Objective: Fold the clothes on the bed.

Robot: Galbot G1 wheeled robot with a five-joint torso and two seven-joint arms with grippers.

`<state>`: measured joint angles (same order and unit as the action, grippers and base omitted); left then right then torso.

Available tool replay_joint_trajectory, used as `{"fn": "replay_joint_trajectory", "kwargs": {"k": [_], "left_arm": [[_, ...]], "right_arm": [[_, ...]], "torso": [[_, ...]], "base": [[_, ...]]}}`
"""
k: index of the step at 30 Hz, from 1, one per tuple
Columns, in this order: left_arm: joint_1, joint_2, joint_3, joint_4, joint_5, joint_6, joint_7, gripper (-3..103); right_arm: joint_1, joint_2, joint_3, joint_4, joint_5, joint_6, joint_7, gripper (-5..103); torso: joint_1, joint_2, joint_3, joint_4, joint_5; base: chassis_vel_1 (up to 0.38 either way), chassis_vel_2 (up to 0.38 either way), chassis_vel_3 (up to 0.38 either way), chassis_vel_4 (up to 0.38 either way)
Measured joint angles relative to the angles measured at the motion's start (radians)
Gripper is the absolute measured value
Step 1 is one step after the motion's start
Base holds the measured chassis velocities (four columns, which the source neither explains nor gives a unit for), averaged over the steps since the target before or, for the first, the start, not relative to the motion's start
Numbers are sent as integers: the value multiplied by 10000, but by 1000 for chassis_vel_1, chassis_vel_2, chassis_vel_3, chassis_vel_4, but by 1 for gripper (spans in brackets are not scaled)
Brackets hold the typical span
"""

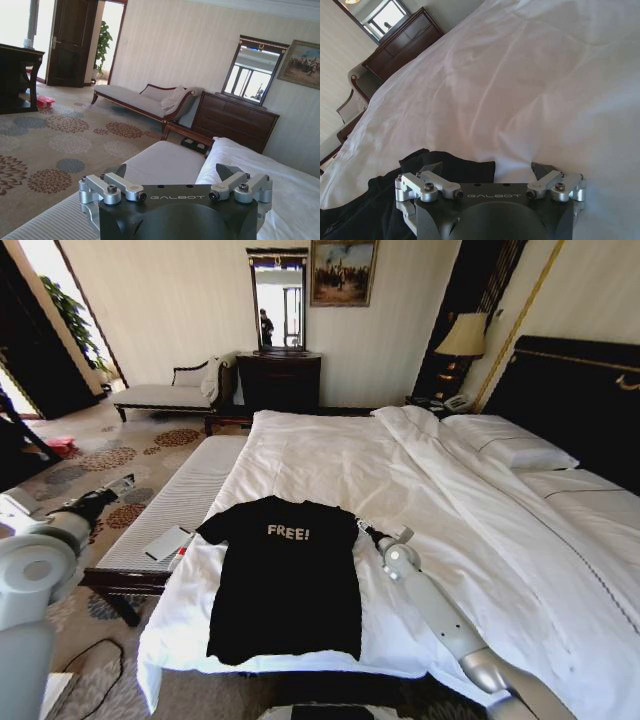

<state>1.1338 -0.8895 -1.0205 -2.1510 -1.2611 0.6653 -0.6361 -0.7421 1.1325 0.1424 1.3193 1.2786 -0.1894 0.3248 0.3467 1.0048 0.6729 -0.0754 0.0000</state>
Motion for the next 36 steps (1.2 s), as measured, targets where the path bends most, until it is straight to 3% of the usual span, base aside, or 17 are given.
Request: {"fn": "replay_joint_trajectory", "kwargs": {"k": [12, 15, 19, 22, 24, 27, 30, 34, 36], "left_arm": [[34, 1, -21, -3, 14, 1, -6, 100], [50, 11, -56, -3, 17, 0, -13, 100], [56, 24, -71, -3, 18, 0, -16, 100], [63, 49, -84, -3, 22, 0, -22, 100], [67, 51, -86, -3, 23, 0, -22, 100], [74, 62, -91, -4, 39, -3, -32, 100], [72, 74, -91, -3, 42, -6, -36, 100], [62, 128, -91, 14, 51, -14, -45, 100], [78, 141, -102, 36, 70, -18, -47, 100]], "right_arm": [[79, 94, -73, -128, -54, 32, -129, 96], [91, 171, -111, -189, -56, 40, -128, 81], [81, 219, -127, -201, -63, 43, -128, 70], [31, 226, -131, -194, -74, 50, -122, 54], [20, 221, -130, -188, -74, 52, -122, 54], [-30, 166, -116, -134, -74, 65, -121, 37], [-49, 141, -113, -114, -74, 70, -122, 32], [-6, 177, -131, -136, -83, 101, -142, 10], [22, 205, -145, -138, -82, 112, -144, 4]], "torso": [[0, 0, 0, 2, 0], [0, 0, 0, 2, -1], [0, 0, 0, 2, 0], [0, 1, 0, 1, 0], [0, 0, 0, 1, 0], [0, 0, 0, 2, 0], [0, 0, 0, 0, -1], [0, 0, 0, 1, 0], [0, 0, 0, 2, 0]], "base": [[0, 0, 0, 0], [0, 0, 0, 0], [0, 0, 0, 0], [0, 0, 0, 0], [0, 0, 0, 0], [0, 0, 0, 0], [0, 0, 0, 0], [0, 0, 0, 0], [0, 0, 0, 0]]}}
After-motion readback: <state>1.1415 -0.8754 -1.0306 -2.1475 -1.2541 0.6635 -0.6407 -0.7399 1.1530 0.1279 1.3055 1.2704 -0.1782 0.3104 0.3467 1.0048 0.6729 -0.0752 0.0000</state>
